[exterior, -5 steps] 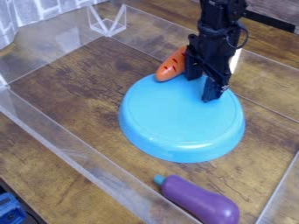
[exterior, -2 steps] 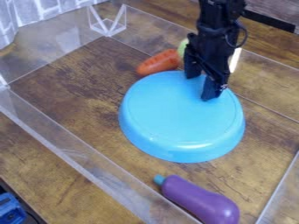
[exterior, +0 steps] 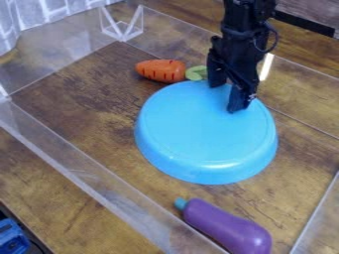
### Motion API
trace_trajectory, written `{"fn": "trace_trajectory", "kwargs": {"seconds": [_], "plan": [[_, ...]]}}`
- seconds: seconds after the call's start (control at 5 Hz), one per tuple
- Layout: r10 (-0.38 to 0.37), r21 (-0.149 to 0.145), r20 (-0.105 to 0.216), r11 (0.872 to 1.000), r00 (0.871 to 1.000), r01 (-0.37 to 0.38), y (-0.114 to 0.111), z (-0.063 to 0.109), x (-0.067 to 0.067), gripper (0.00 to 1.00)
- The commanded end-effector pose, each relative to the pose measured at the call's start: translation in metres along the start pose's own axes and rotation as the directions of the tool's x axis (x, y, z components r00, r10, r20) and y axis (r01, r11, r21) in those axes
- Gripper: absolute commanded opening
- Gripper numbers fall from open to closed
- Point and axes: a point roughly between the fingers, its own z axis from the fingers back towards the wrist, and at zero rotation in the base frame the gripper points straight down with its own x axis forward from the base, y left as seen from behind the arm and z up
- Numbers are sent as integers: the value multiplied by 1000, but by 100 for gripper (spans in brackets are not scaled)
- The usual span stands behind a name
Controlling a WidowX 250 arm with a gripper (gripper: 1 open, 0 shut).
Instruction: Move the carrot to the left side
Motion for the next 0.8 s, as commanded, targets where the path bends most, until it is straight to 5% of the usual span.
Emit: {"fn": "trace_trajectory", "kwargs": {"seconds": [0.0,0.6], "plan": [[77,-22,-122,997,990,-80,21,-52,-36,100],[109,-9,-93,994,990,-111,30,-43,-25,100]]}}
